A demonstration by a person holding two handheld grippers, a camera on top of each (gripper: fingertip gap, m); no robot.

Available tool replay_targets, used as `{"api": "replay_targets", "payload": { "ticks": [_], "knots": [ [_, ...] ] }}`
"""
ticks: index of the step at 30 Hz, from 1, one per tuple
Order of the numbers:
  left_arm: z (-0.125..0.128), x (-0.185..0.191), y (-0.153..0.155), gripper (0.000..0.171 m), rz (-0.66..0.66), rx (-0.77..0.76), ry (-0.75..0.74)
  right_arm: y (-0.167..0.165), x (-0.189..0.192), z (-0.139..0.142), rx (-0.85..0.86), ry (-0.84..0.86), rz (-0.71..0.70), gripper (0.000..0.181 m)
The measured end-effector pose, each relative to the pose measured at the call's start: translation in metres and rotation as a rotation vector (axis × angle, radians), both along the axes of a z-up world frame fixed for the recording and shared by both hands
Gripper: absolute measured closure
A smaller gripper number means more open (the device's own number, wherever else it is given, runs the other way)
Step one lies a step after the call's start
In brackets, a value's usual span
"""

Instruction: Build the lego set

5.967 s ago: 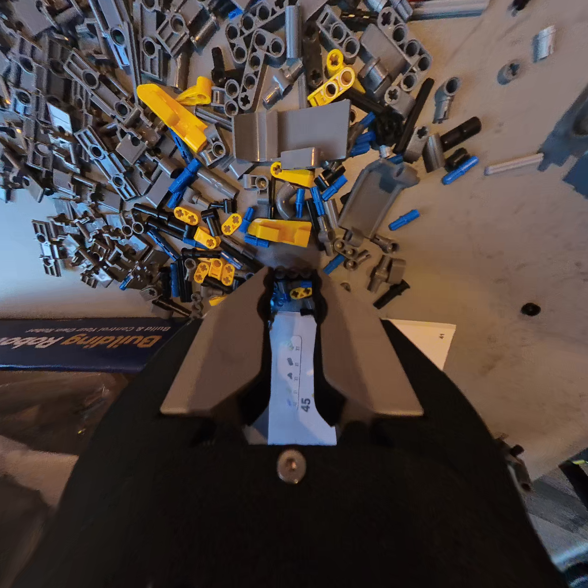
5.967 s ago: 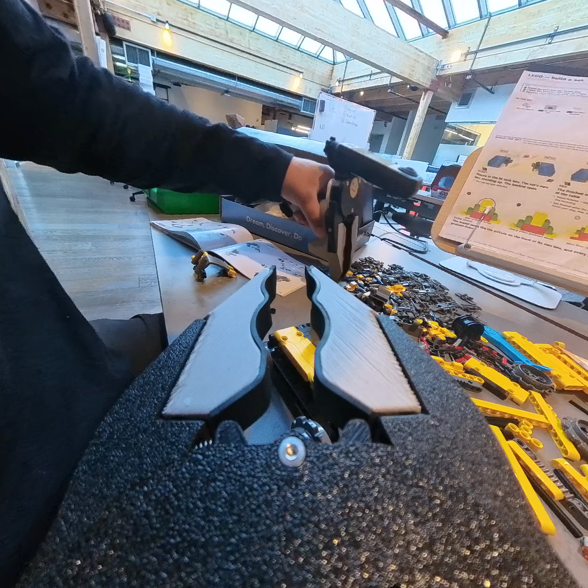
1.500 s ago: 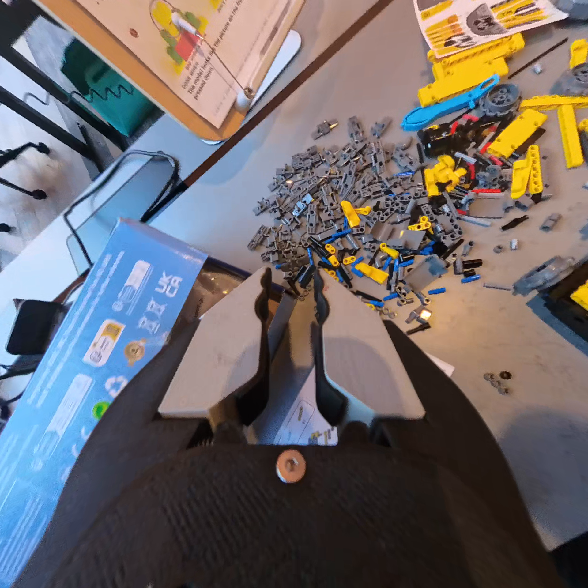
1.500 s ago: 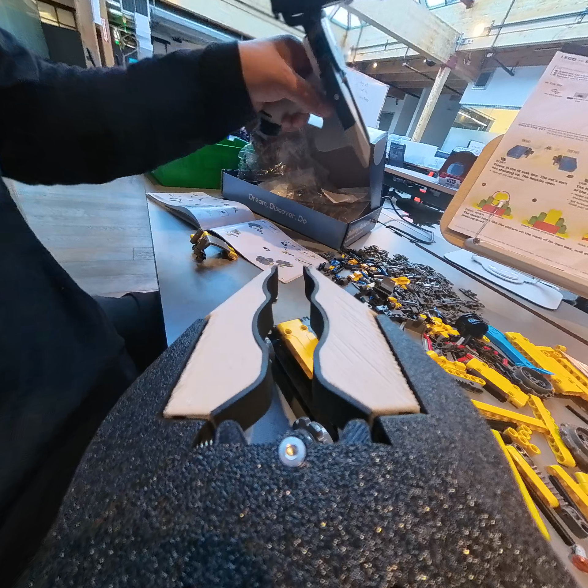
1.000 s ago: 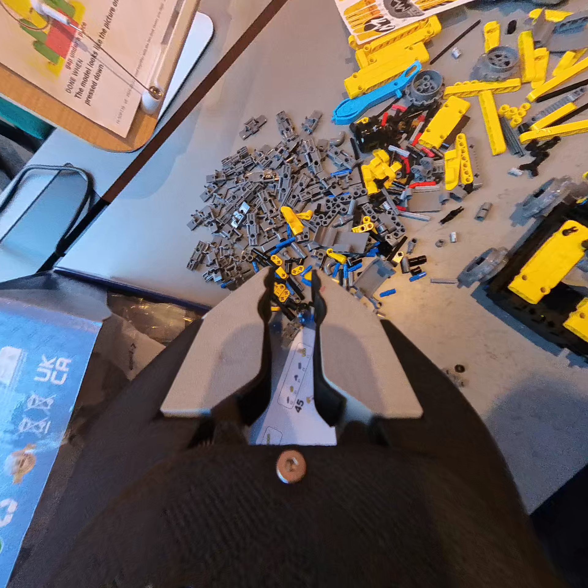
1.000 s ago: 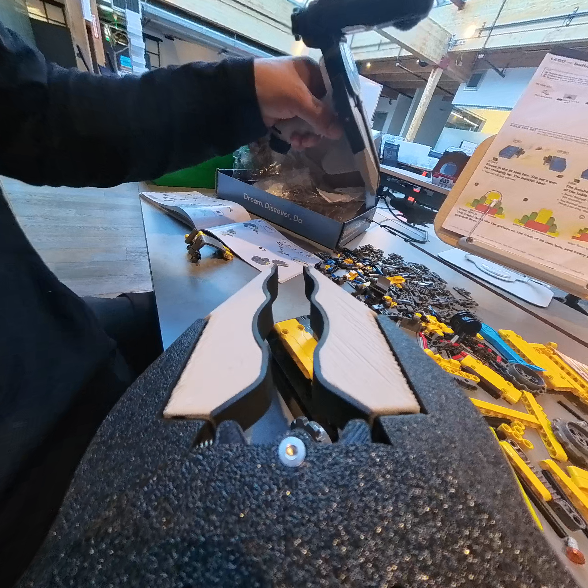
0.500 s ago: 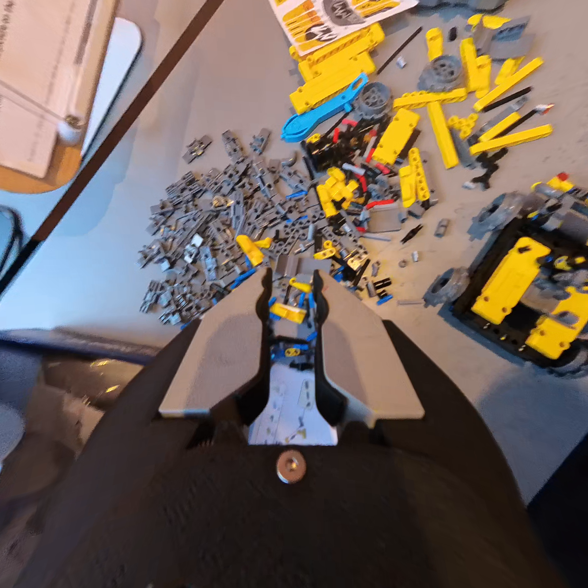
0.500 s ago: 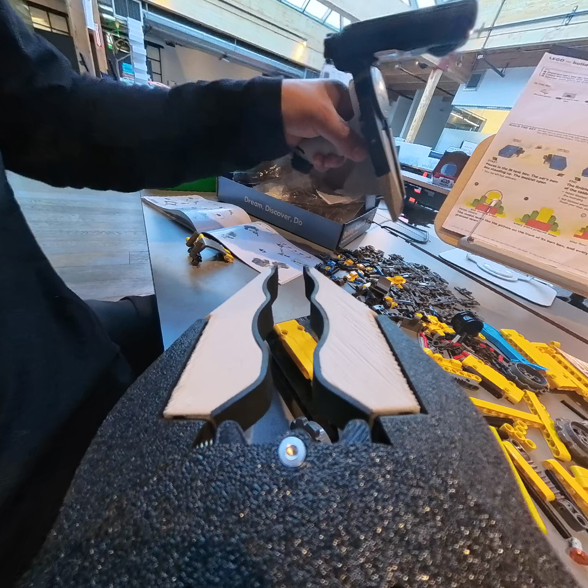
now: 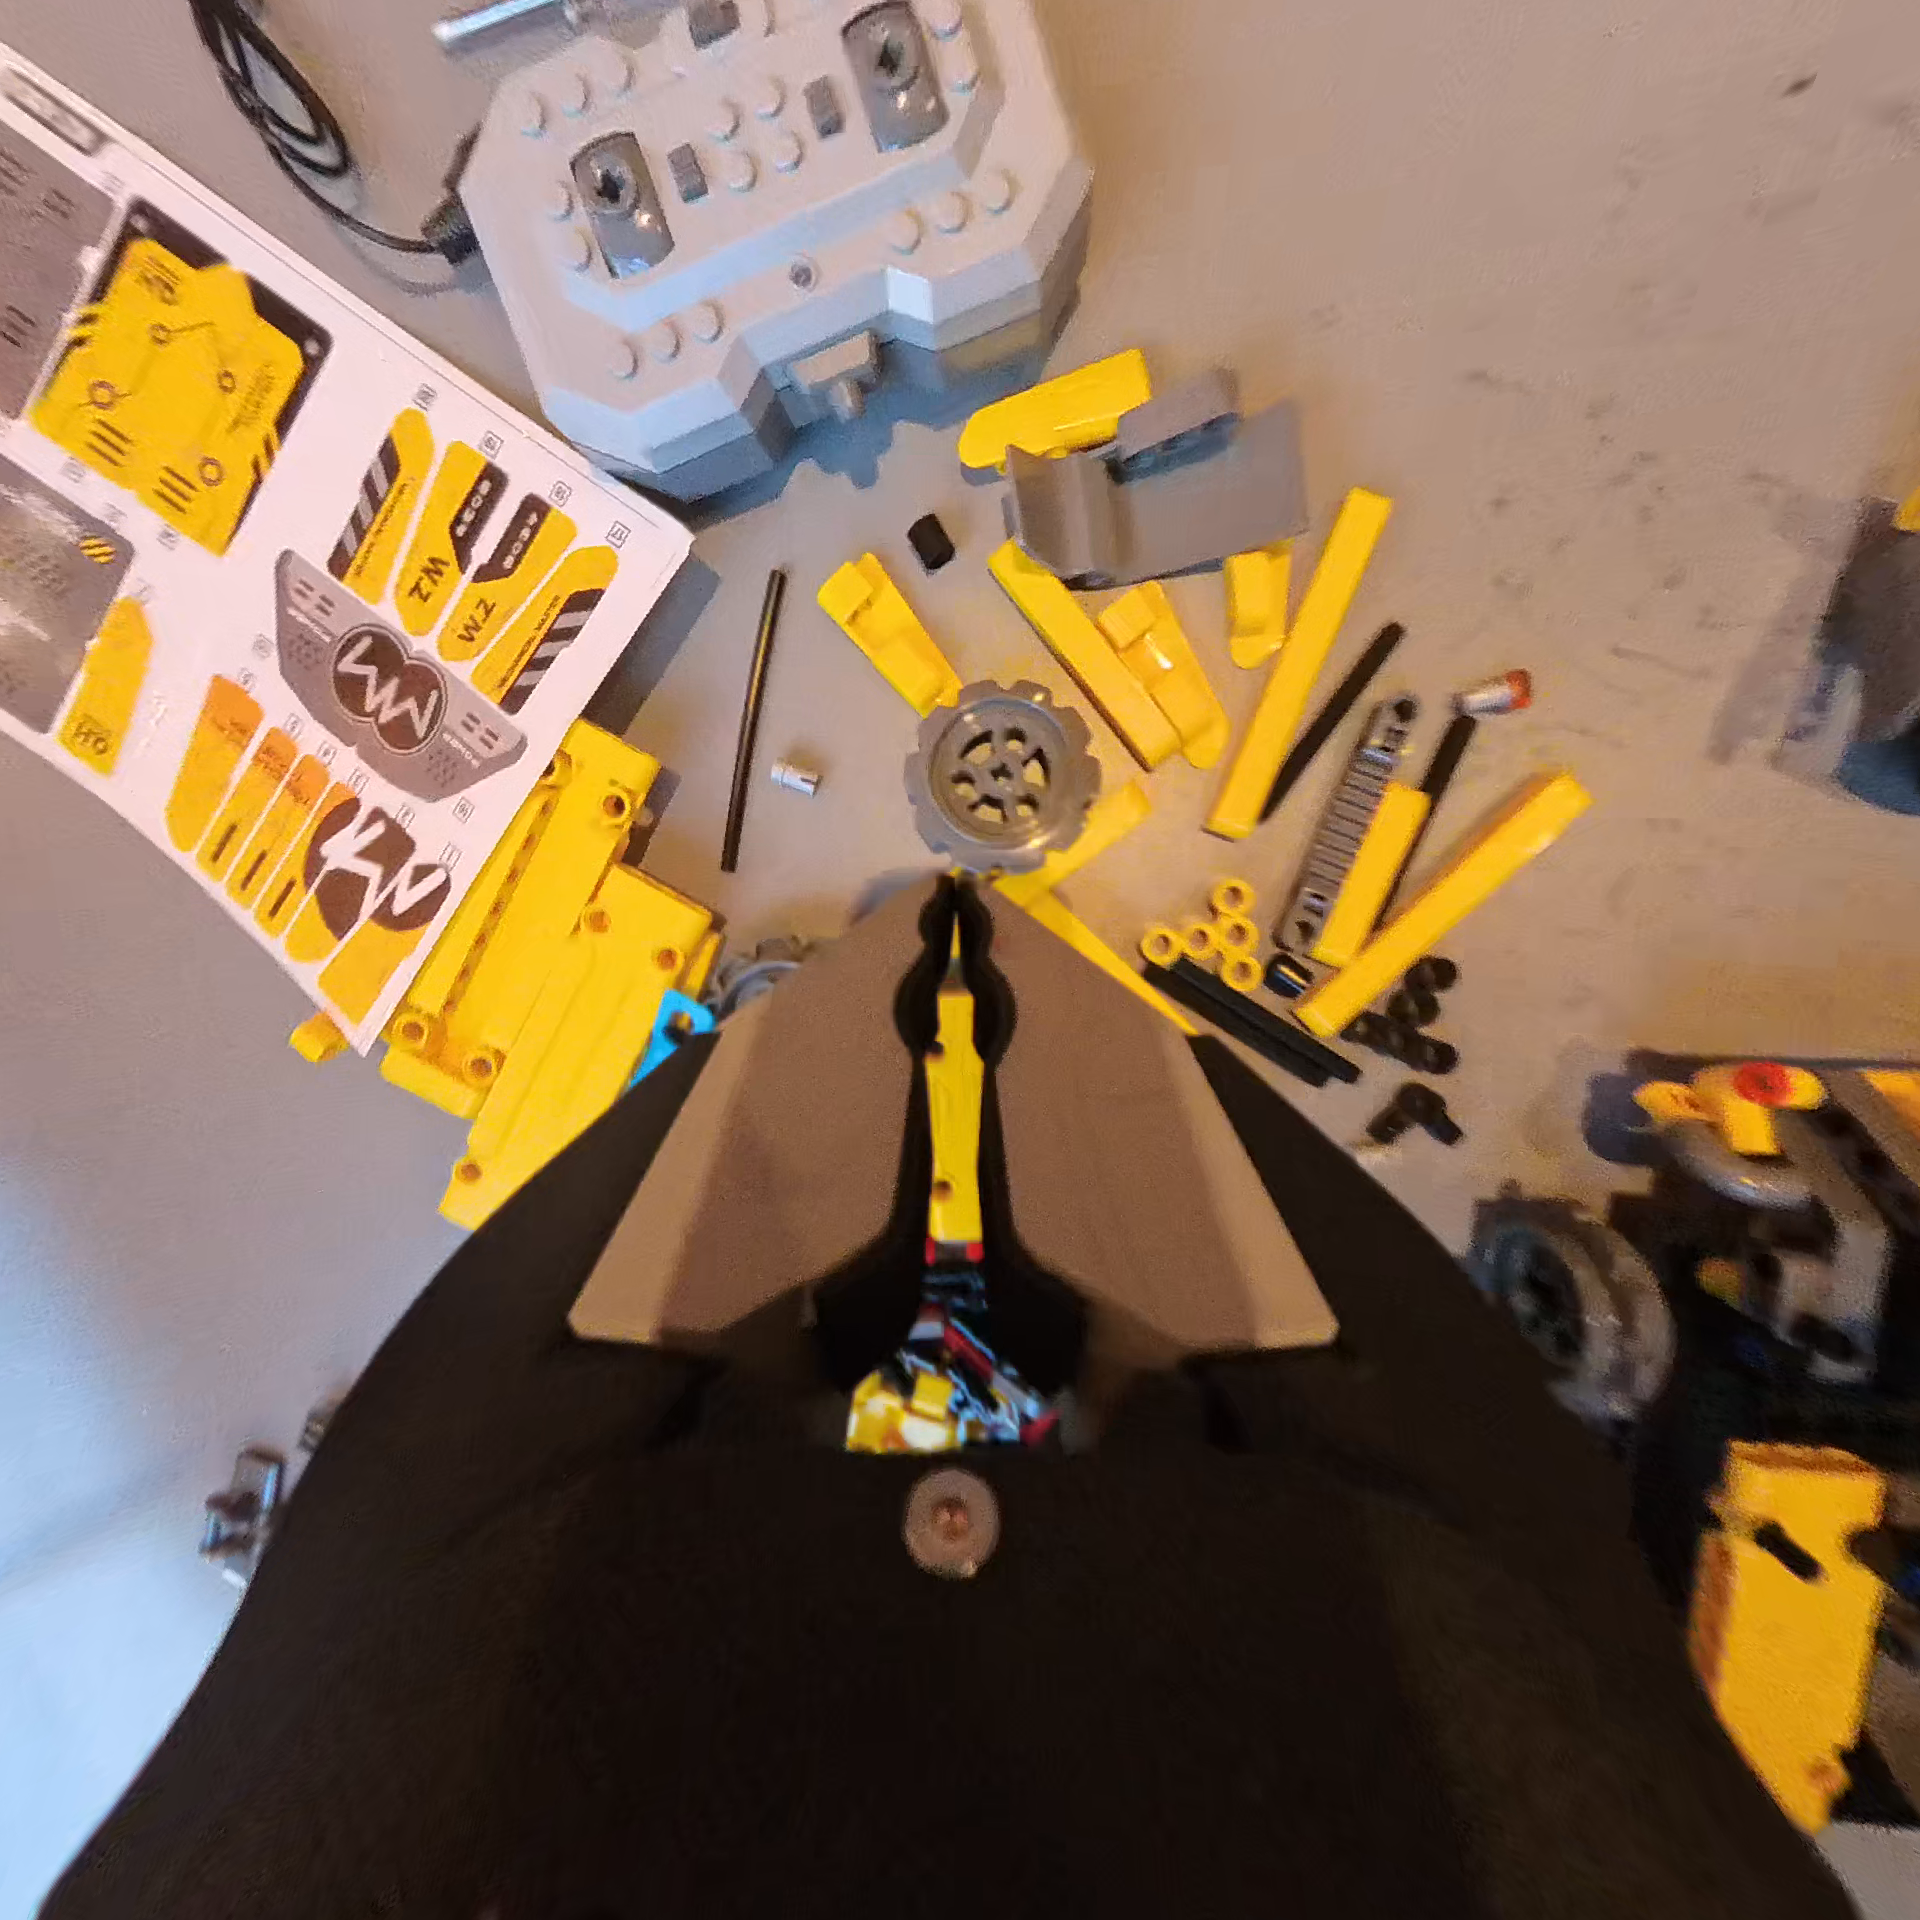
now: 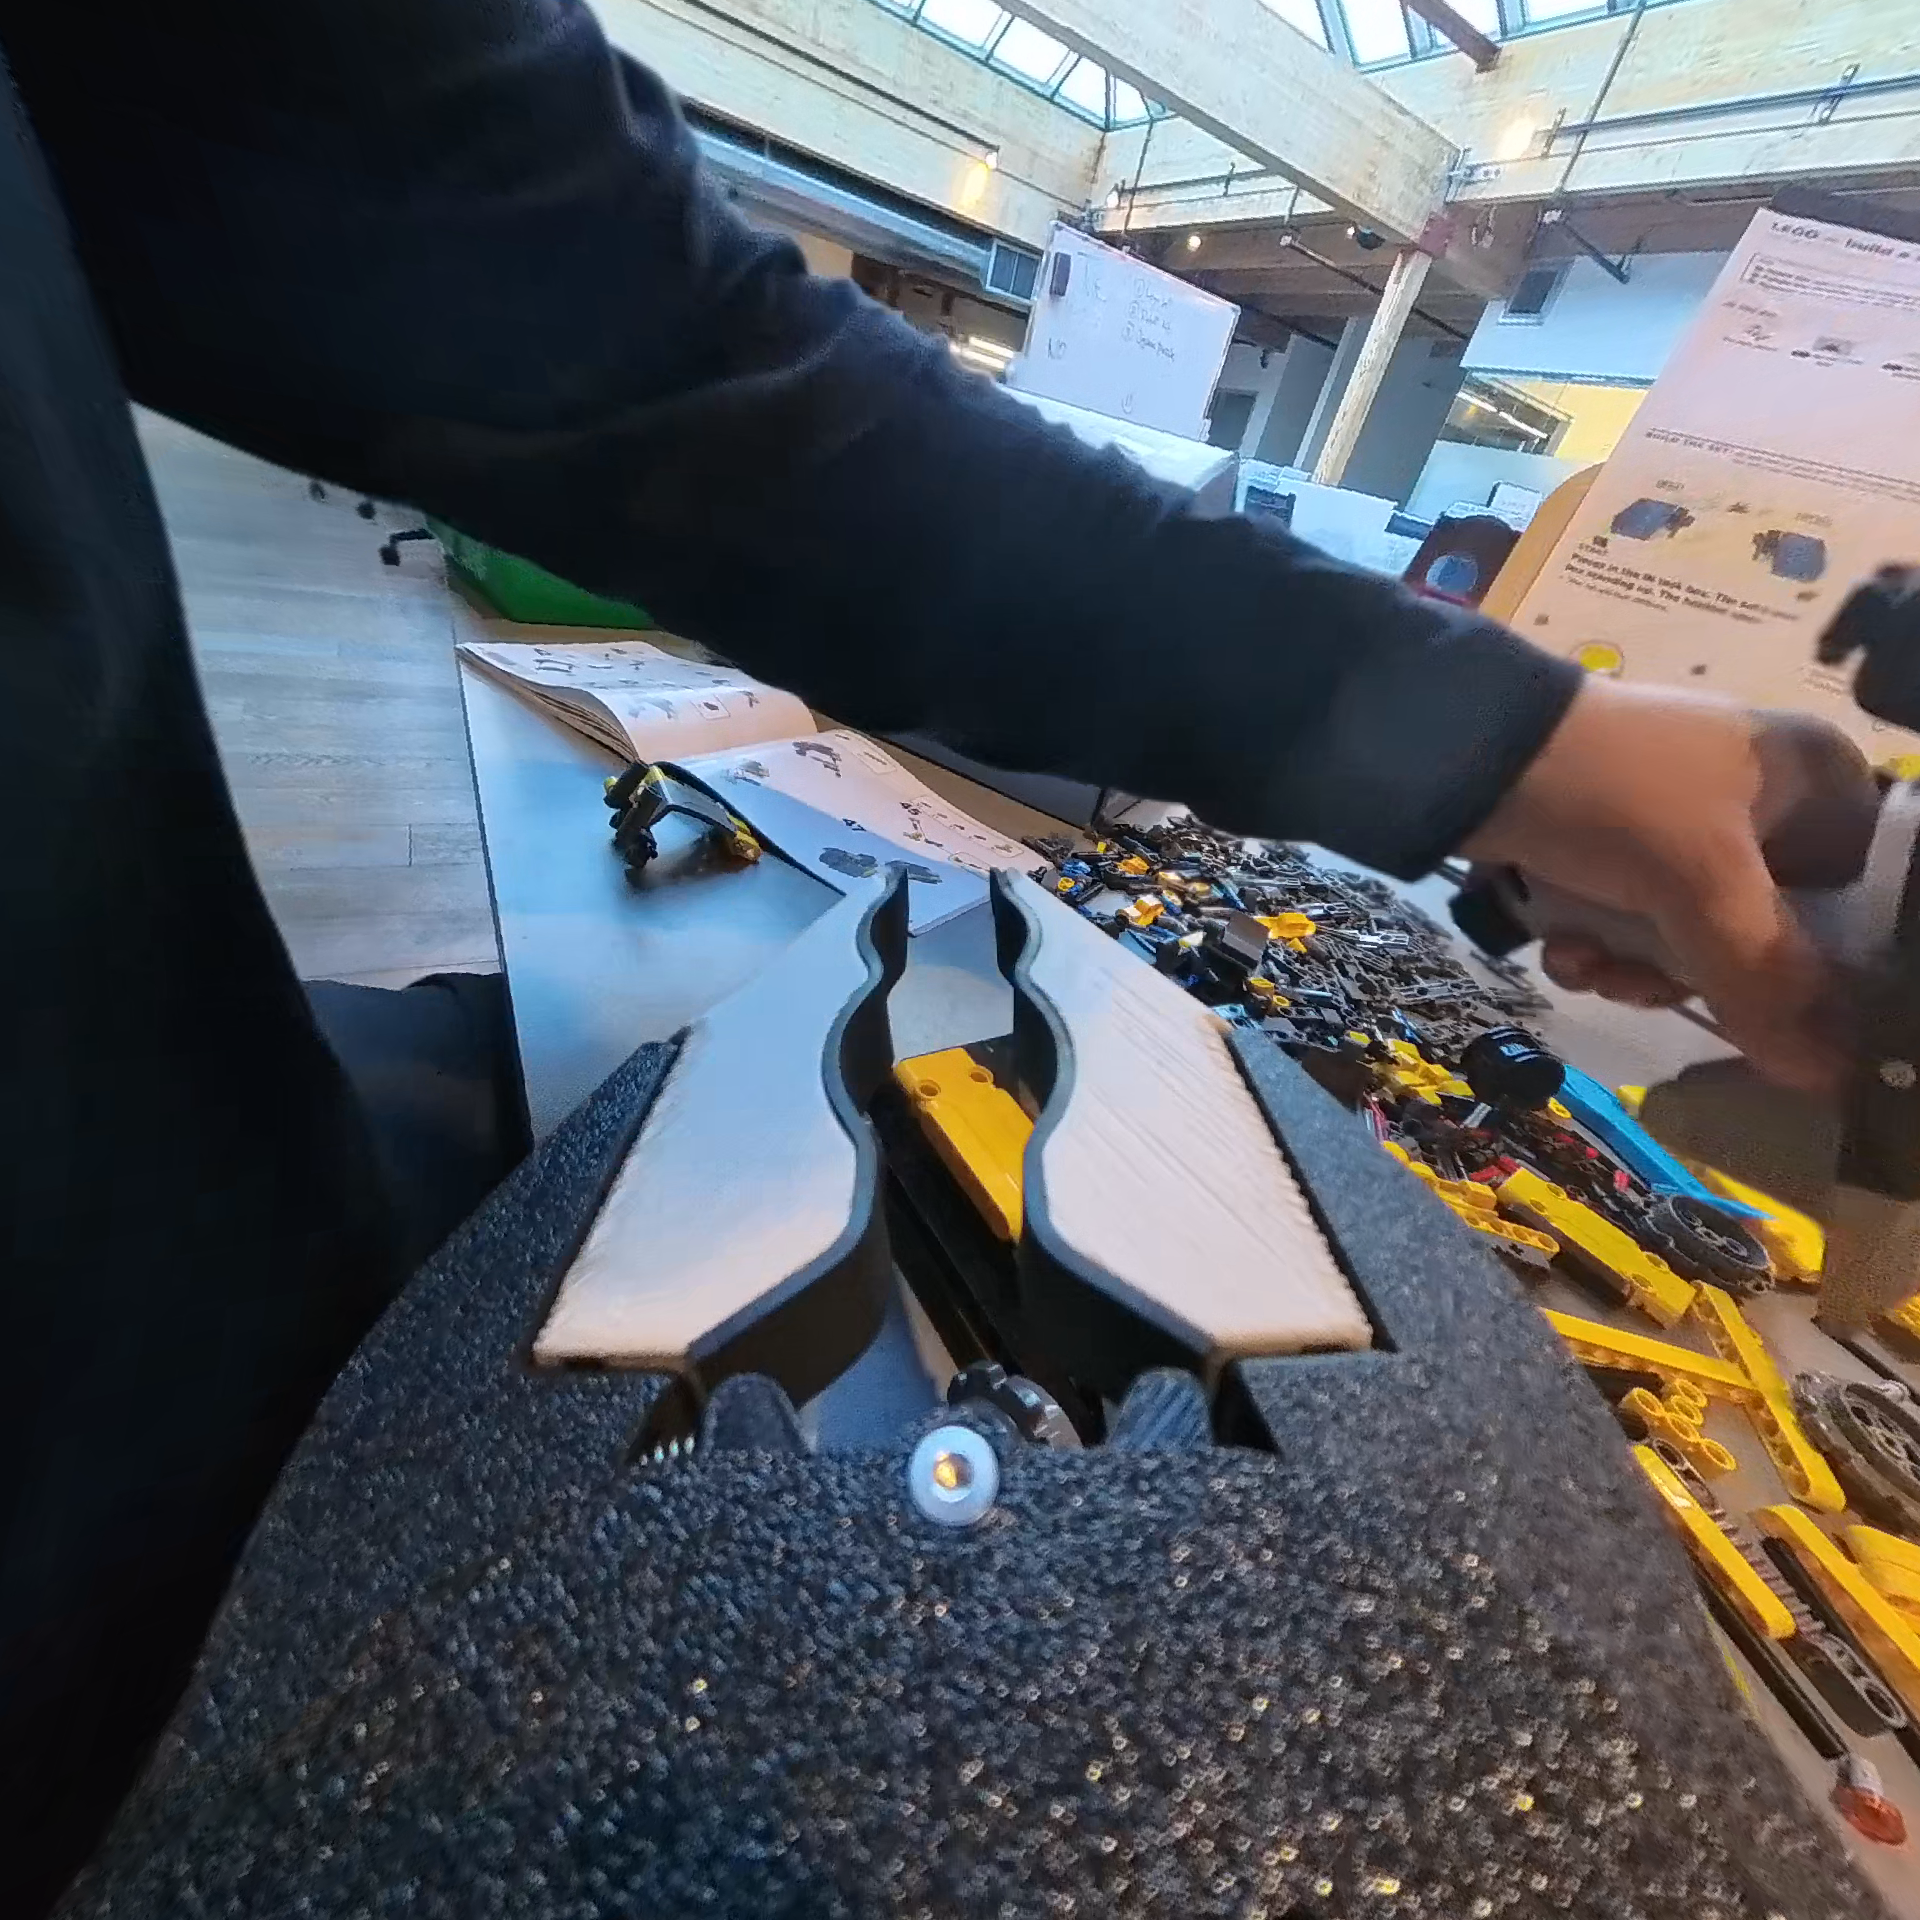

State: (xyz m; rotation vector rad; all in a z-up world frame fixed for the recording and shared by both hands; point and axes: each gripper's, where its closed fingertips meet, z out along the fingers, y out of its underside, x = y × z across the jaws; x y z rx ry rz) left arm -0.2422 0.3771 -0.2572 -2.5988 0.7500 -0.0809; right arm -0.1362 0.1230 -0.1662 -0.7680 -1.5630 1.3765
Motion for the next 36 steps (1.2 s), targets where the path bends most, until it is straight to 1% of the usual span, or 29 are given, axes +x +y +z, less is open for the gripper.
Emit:
{"api": "replay_targets", "payload": {
  "ticks": [2,4,6,8,10,11,13,16,18,21,22,23,26,28,30,33,36],
  "knots": [
    [-0.013,-0.005,0.002,0.171,-0.001,-0.045,0.007,-0.001,0.001,0.000,-0.002,0.004,0.009,0.166],
    [-0.022,-0.007,-0.005,0.171,0.007,-0.105,-0.006,-0.002,0.002,0.001,-0.004,0.008,0.020,0.166],
    [-0.022,-0.009,-0.013,0.171,0.011,-0.130,-0.016,-0.002,0.004,0.002,-0.009,0.013,0.030,0.166],
    [-0.020,-0.009,-0.017,0.171,0.002,-0.124,-0.010,-0.003,0.005,0.003,-0.017,0.015,0.041,0.166],
    [-0.018,-0.014,-0.016,0.166,-0.003,-0.105,0.014,-0.004,0.006,0.003,-0.023,0.016,0.052,0.166],
    [-0.016,-0.013,-0.014,0.161,-0.022,-0.086,0.020,-0.004,0.007,0.004,-0.025,0.018,0.056,0.166],
    [-0.013,-0.007,-0.007,0.150,-0.112,-0.033,0.025,-0.004,0.007,0.004,-0.026,0.021,0.061,0.166],
    [-0.017,-0.001,-0.005,0.147,-0.249,-0.038,0.068,-0.004,0.008,0.004,-0.026,0.023,0.061,0.166],
    [-0.022,-0.005,-0.003,0.145,-0.299,-0.065,0.110,-0.004,0.008,0.004,-0.028,0.024,0.061,0.166],
    [-0.024,-0.007,0.000,0.149,-0.366,-0.095,0.127,-0.004,0.008,0.005,-0.032,0.024,0.063,0.166],
    [-0.025,-0.007,-0.002,0.154,-0.390,-0.116,0.128,-0.004,0.008,0.005,-0.033,0.023,0.063,0.166],
    [-0.026,-0.003,-0.005,0.165,-0.415,-0.143,0.100,-0.004,0.007,0.005,-0.034,0.022,0.064,0.166],
    [-0.026,0.000,-0.005,0.166,-0.416,-0.165,0.083,-0.003,0.007,0.005,-0.035,0.019,0.065,0.166],
    [-0.026,-0.005,-0.009,0.166,-0.403,-0.187,0.113,-0.003,0.007,0.004,-0.035,0.019,0.064,0.166],
    [-0.023,-0.014,-0.013,0.166,-0.386,-0.167,0.148,-0.003,0.007,0.005,-0.035,0.021,0.062,0.166],
    [-0.007,-0.032,-0.022,0.166,-0.351,-0.121,0.221,-0.003,0.007,0.004,-0.032,0.020,0.060,0.166],
    [0.016,-0.051,-0.026,0.166,-0.299,-0.055,0.319,-0.004,0.007,0.003,-0.024,0.017,0.062,0.166]
  ]
}}
